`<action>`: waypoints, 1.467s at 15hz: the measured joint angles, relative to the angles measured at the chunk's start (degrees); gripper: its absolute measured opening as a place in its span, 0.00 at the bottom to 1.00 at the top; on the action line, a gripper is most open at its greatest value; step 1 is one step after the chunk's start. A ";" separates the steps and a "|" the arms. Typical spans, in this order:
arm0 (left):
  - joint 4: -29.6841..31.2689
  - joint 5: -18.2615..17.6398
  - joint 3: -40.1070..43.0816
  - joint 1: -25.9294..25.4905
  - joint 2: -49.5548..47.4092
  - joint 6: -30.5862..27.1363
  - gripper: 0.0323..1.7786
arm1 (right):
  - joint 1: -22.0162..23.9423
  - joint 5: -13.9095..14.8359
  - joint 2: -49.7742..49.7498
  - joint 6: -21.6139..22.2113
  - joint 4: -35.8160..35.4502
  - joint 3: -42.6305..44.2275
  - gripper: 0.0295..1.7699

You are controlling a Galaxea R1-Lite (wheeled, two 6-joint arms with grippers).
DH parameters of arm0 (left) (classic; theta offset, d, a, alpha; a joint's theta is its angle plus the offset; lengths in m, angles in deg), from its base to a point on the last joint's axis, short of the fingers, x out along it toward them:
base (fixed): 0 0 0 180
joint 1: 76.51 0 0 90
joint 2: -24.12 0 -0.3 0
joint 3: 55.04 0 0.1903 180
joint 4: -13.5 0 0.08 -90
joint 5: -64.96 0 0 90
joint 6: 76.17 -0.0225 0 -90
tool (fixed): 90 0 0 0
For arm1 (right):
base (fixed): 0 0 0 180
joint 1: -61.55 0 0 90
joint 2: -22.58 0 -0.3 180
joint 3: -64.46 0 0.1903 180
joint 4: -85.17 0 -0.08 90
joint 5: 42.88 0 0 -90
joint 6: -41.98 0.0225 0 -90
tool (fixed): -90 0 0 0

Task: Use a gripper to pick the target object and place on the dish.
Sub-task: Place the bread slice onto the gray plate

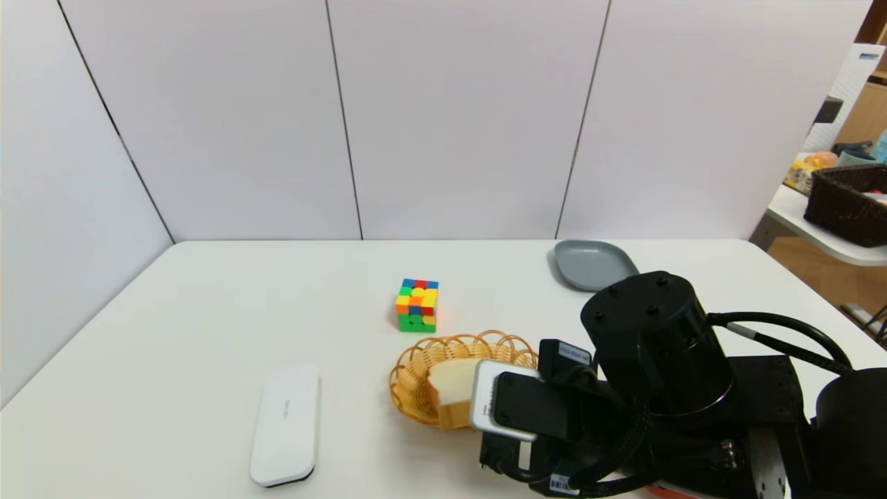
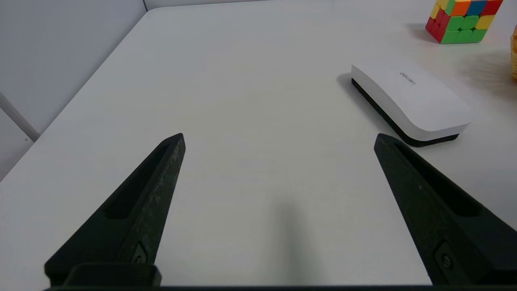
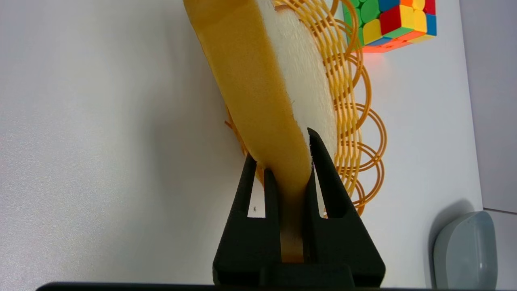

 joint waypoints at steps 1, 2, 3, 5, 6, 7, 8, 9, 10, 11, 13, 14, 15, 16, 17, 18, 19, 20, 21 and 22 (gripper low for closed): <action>-0.02 0.01 0.00 0.00 0.00 -0.02 0.95 | 0.02 0.35 -0.44 0.02 -0.04 0.13 0.10; 0.00 0.04 0.00 0.00 0.00 -0.02 0.95 | 0.11 1.05 -0.94 0.02 -0.83 0.38 0.10; 0.00 0.01 0.00 0.00 0.00 0.00 0.95 | 0.30 1.51 -1.46 0.02 -1.99 0.51 0.10; 0.00 0.01 0.00 0.00 0.00 -0.02 0.95 | 0.85 1.68 -2.50 0.06 -3.80 0.61 0.10; 0.00 0.04 0.00 0.00 0.00 0.00 0.95 | 1.10 1.71 -3.02 0.02 -4.61 0.63 0.10; 0.00 0.01 0.00 0.00 0.00 0.00 0.95 | 1.23 1.68 -3.55 0.02 -5.92 0.63 0.10; -0.02 0.00 0.02 0.00 0.00 -0.05 0.95 | 1.54 1.66 -4.02 0.05 -7.03 0.55 0.10; 0.00 0.04 0.02 0.00 0.00 -0.02 0.95 | 2.01 1.68 -4.63 0.05 -7.47 0.52 0.10; 0.00 0.01 0.02 0.00 0.00 -0.05 0.95 | 2.45 1.68 -5.27 0.05 -7.51 0.74 0.10; -0.02 0.01 0.02 0.00 0.00 0.00 0.95 | 3.25 1.68 -5.95 0.09 -7.51 1.40 0.10; -0.02 0.01 0.02 0.00 0.00 -0.02 0.95 | 5.79 1.73 -7.19 0.38 -7.36 3.17 0.10; -0.02 0.01 0.02 0.00 0.00 0.00 0.95 | 7.79 1.73 -7.83 1.24 -7.09 4.40 0.10; 0.00 0.04 0.02 0.00 0.00 0.00 0.95 | 9.56 1.73 -8.30 2.65 -6.90 5.57 0.10; -0.02 0.04 0.02 0.00 0.00 -0.02 0.95 | 11.72 1.74 -8.70 4.71 -6.84 6.95 0.10; -0.02 0.01 0.02 0.00 0.00 0.00 0.95 | 13.92 1.77 -8.90 6.23 -6.73 8.29 0.10; -0.02 0.04 0.02 0.00 0.00 -0.02 0.95 | 16.24 1.74 -8.92 7.28 -6.68 9.59 0.10; 0.00 0.04 0.02 0.00 0.00 -0.02 0.95 | 18.76 1.77 -8.68 8.33 -6.64 10.97 0.10; -0.02 0.01 0.02 0.00 0.00 -0.02 0.95 | 21.16 1.77 -8.18 9.42 -6.67 12.40 0.10; 0.00 0.01 0.02 0.00 0.00 0.00 0.95 | 23.31 1.77 -7.47 10.28 -6.67 13.56 0.10; 0.00 0.04 0.02 0.00 0.00 0.00 0.95 | 25.25 1.79 -6.62 11.02 -6.67 14.56 0.10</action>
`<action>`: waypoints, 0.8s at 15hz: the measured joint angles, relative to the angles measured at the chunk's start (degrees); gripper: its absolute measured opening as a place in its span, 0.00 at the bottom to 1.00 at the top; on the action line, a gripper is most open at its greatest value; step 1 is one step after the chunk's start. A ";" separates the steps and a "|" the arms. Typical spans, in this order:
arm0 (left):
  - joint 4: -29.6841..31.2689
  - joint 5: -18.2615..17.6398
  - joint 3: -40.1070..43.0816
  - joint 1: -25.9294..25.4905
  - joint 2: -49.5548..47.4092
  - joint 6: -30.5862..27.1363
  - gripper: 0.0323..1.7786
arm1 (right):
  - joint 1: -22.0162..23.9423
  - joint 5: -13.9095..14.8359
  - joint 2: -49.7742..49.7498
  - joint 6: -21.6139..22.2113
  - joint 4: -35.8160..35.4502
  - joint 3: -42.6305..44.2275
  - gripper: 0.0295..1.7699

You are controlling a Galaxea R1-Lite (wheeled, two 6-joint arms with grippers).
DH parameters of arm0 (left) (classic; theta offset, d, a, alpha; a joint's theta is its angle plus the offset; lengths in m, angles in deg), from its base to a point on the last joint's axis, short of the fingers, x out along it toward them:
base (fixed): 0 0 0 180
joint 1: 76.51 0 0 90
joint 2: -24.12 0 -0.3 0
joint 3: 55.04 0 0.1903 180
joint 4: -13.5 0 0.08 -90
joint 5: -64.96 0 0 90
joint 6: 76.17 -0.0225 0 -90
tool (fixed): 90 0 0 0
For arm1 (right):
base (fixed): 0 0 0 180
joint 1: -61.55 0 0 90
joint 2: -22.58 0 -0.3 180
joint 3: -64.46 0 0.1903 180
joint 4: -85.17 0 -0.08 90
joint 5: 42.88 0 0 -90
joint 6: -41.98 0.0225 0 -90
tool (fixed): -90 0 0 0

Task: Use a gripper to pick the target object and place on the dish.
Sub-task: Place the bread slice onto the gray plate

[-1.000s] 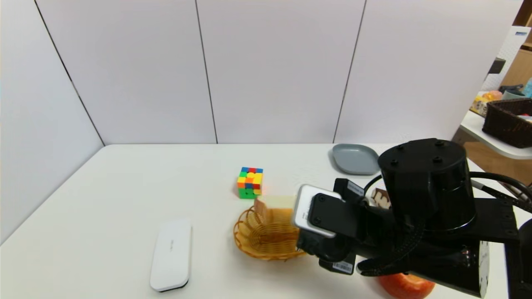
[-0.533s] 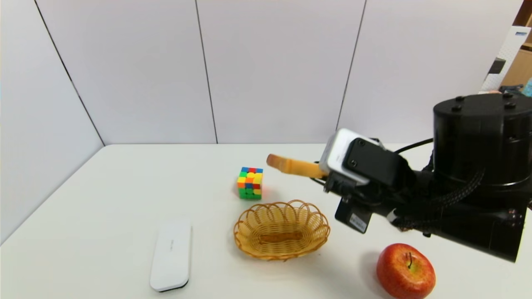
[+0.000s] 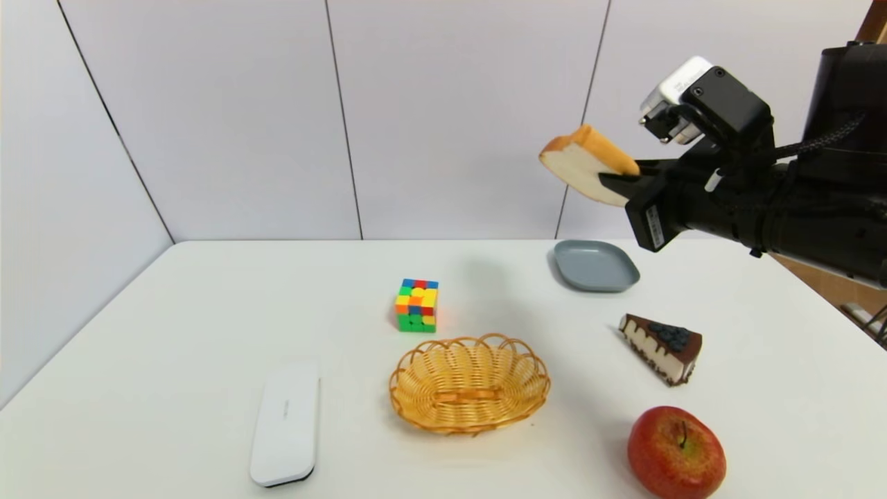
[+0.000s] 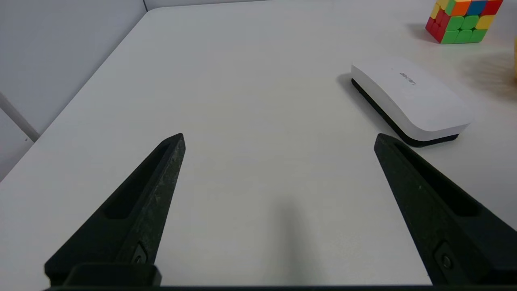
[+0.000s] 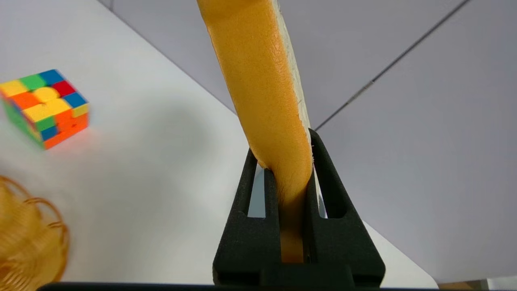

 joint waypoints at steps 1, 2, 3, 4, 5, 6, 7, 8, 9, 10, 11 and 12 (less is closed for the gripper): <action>0.00 -0.02 0.00 0.00 0.00 0.02 0.95 | 1.73 0.02 0.95 0.59 0.00 0.93 0.10; 0.00 0.00 0.00 0.00 0.00 -0.02 0.95 | 3.33 0.00 2.01 1.08 0.00 1.67 0.10; 0.00 -0.02 0.00 0.00 0.00 -0.02 0.95 | 4.83 0.00 3.18 1.74 -0.01 2.32 0.10; 0.00 -0.02 0.00 0.00 0.00 0.00 0.95 | 5.95 0.02 4.28 2.57 -0.04 2.76 0.10; 0.00 -0.02 0.00 0.00 0.00 -0.02 0.95 | 6.89 -0.02 5.46 3.56 -0.06 3.24 0.10; 0.00 -0.02 0.00 0.00 0.00 -0.02 0.95 | 7.50 -0.06 6.55 4.55 -0.04 3.57 0.10; 0.00 -0.02 0.00 0.00 0.00 -0.02 0.95 | 8.00 -0.09 7.67 5.55 -0.06 4.05 0.10; 0.00 -0.02 0.00 0.00 0.00 -0.02 0.95 | 8.30 -0.05 8.78 6.38 -0.04 4.55 0.10; -0.02 -0.04 0.00 0.00 0.00 -0.02 0.95 | 8.62 -0.06 10.05 6.97 -0.06 5.27 0.10; 0.00 0.00 0.00 0.00 0.00 -0.05 0.95 | 8.98 -0.02 11.28 7.45 -0.04 6.00 0.10; 0.00 -0.02 0.00 0.00 0.00 -0.02 0.95 | 9.48 -0.02 12.57 7.75 -0.09 6.63 0.10; 0.00 -0.02 0.00 0.00 0.00 -0.02 0.95 | 10.20 -0.02 13.92 8.03 -0.09 7.27 0.10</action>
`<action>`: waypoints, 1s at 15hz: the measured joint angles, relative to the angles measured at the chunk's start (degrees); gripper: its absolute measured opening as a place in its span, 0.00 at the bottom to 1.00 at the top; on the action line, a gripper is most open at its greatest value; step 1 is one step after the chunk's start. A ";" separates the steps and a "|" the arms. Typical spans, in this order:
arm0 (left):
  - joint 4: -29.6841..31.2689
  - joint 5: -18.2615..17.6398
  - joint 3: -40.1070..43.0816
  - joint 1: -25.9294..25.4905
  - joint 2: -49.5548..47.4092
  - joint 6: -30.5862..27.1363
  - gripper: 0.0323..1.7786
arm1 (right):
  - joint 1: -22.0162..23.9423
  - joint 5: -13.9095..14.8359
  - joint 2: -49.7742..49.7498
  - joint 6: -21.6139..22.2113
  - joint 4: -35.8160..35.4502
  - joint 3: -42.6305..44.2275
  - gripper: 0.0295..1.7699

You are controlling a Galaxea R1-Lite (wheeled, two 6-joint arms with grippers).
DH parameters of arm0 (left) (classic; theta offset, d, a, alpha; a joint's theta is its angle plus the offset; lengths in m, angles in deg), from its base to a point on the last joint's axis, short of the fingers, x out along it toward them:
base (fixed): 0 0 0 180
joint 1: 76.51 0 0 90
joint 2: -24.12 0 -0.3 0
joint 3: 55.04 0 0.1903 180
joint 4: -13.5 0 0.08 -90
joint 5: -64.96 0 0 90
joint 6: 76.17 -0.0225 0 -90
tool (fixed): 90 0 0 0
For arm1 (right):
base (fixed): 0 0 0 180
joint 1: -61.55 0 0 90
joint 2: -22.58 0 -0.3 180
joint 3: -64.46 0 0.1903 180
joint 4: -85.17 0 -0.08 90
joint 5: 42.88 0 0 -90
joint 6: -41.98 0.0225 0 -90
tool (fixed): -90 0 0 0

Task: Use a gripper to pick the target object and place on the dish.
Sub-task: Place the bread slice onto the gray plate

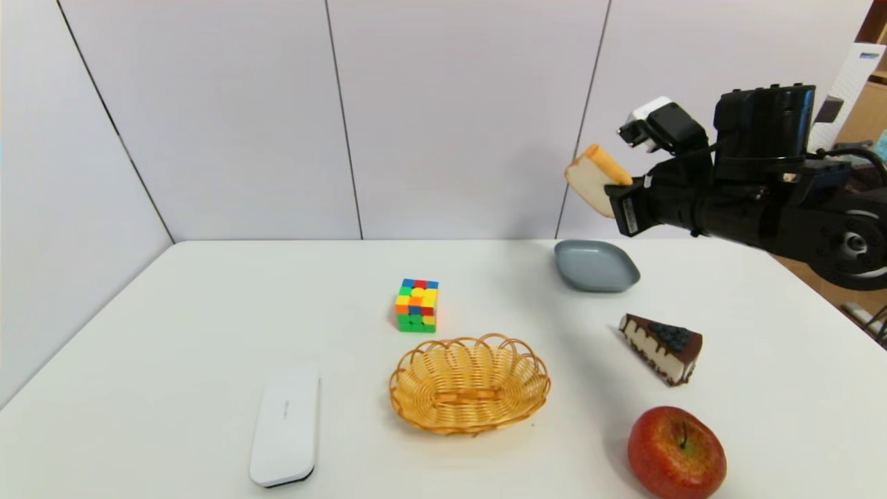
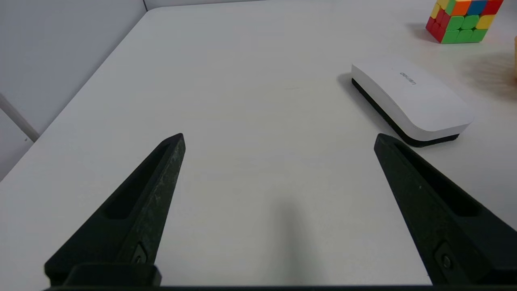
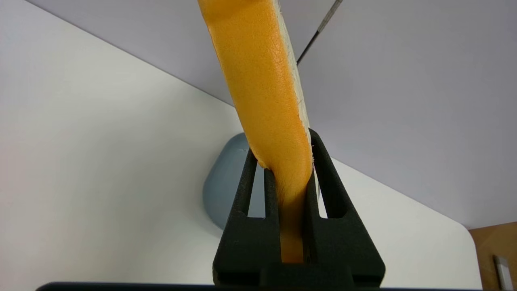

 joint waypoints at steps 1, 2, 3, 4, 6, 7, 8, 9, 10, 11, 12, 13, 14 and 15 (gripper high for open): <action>-0.02 0.00 0.00 0.00 0.00 0.00 0.95 | 0.77 0.02 1.19 0.21 0.05 0.39 0.10; 0.00 0.02 0.00 0.00 0.00 -0.02 0.95 | 1.67 0.05 2.40 0.27 0.07 0.63 0.10; 0.00 0.02 0.00 0.00 0.00 0.00 0.95 | 2.50 0.13 3.45 0.27 0.07 0.80 0.10; -0.02 0.00 0.00 0.00 0.00 0.02 0.95 | 3.27 0.72 4.39 0.18 0.00 0.91 0.10; 0.00 0.00 0.00 0.00 0.00 0.00 0.95 | 4.40 2.12 6.49 0.10 -0.22 1.02 0.10; 0.00 0.00 0.00 0.00 0.00 0.00 0.95 | 4.79 2.28 7.40 0.11 -0.41 1.27 0.10; 0.00 0.00 0.00 0.00 0.00 0.00 0.95 | 5.12 2.36 8.30 0.07 -0.56 1.61 0.10; 0.00 0.02 0.00 0.00 0.00 0.00 0.95 | 5.38 2.43 9.02 0.02 -0.48 1.79 0.10; -0.02 0.02 0.00 0.00 0.00 0.00 0.95 | 5.51 2.61 9.65 0.02 -0.15 1.85 0.10; -0.02 0.00 0.00 0.00 0.00 0.02 0.95 | 5.60 2.69 10.18 -0.01 -0.11 1.96 0.10; -0.02 0.00 0.00 0.00 0.00 0.02 0.95 | 5.60 2.69 10.62 -0.10 -0.26 2.02 0.10; -0.02 0.02 0.00 0.00 0.00 0.00 0.95 | 5.42 2.72 10.92 -0.15 -0.23 2.07 0.10; -0.02 0.00 0.00 0.00 0.00 -0.02 0.95 | 5.23 2.78 11.20 -0.12 -0.15 2.02 0.10; 0.00 0.02 0.00 0.00 0.00 0.00 0.95 | 5.01 2.84 11.50 -0.09 -0.02 1.83 0.10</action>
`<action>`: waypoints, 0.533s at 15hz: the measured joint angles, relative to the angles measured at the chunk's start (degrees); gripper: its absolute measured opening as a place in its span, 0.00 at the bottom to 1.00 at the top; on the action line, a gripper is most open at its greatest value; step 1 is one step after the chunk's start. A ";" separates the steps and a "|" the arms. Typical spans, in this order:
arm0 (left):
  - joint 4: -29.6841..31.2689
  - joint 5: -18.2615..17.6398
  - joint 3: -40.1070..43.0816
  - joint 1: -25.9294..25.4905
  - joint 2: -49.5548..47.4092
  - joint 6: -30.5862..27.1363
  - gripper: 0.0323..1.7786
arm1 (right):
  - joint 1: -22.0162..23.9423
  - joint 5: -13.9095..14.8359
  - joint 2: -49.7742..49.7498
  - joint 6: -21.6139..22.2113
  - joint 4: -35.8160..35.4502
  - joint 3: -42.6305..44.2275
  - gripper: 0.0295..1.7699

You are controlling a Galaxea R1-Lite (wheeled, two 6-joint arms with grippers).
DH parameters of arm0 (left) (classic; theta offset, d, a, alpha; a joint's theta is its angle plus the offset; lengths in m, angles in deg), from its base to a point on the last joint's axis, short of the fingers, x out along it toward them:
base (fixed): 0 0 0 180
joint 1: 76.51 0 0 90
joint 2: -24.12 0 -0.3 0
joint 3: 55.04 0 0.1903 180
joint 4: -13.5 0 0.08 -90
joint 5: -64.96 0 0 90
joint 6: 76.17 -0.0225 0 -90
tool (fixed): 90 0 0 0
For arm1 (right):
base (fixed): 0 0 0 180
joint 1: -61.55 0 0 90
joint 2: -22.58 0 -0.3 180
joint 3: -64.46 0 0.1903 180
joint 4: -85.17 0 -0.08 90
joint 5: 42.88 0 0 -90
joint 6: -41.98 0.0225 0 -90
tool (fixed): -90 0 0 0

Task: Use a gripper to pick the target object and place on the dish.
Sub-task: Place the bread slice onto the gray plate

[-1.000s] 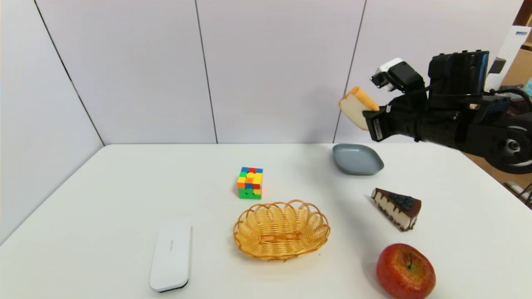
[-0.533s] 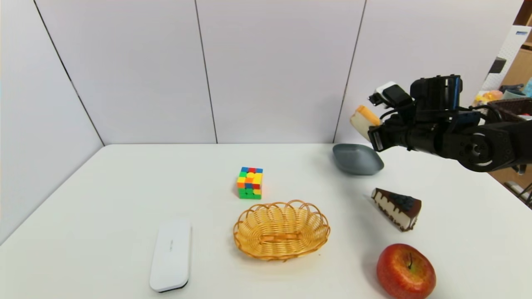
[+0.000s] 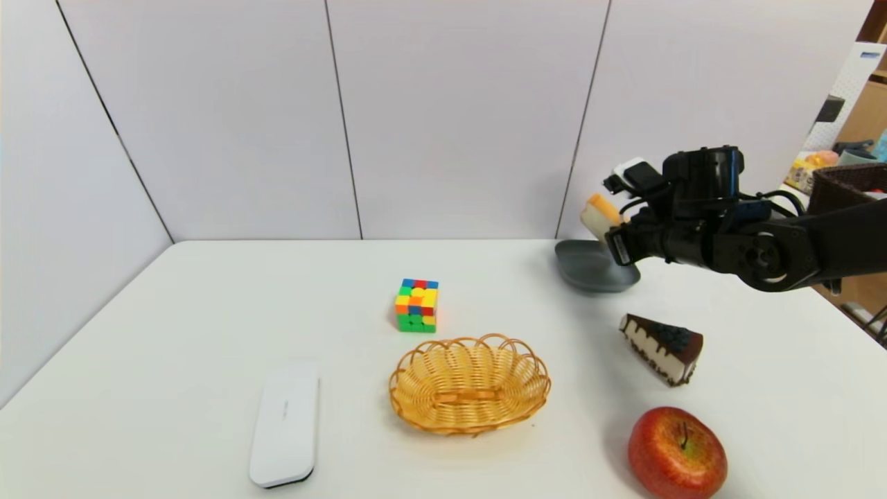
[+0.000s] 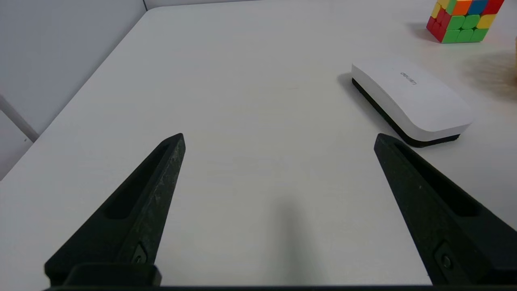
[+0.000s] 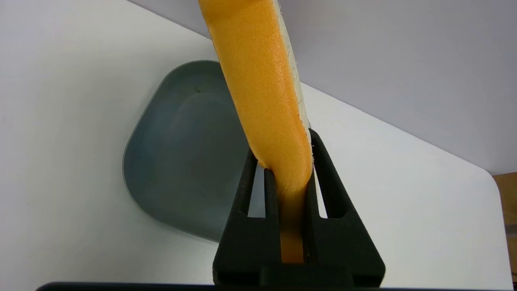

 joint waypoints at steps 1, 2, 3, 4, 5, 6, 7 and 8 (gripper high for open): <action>-0.02 0.00 0.00 0.00 0.00 0.00 0.95 | -0.16 -0.01 0.22 0.00 -0.04 -0.06 0.10; -0.02 0.00 0.00 0.00 0.00 0.00 0.95 | -0.28 -0.01 0.39 0.00 -0.10 -0.13 0.10; -0.02 -0.02 0.00 0.00 0.00 0.00 0.95 | -0.33 -0.01 0.50 0.00 -0.10 -0.15 0.10; 0.00 0.00 0.00 0.00 0.00 0.00 0.95 | -0.33 -0.01 0.59 0.02 -0.10 -0.17 0.10; -0.02 0.00 0.00 0.00 0.00 0.00 0.95 | -0.35 -0.04 0.63 0.02 -0.10 -0.17 0.10; -0.02 -0.02 0.00 0.00 0.00 0.00 0.95 | -0.38 -0.09 0.63 0.00 -0.09 -0.17 0.10; -0.02 0.00 0.00 0.00 0.00 0.02 0.95 | -0.39 -0.12 0.63 0.00 -0.09 -0.23 0.10; 0.00 0.00 0.00 0.00 0.00 0.00 0.95 | -0.44 -0.11 0.63 -0.06 -0.06 -0.26 0.10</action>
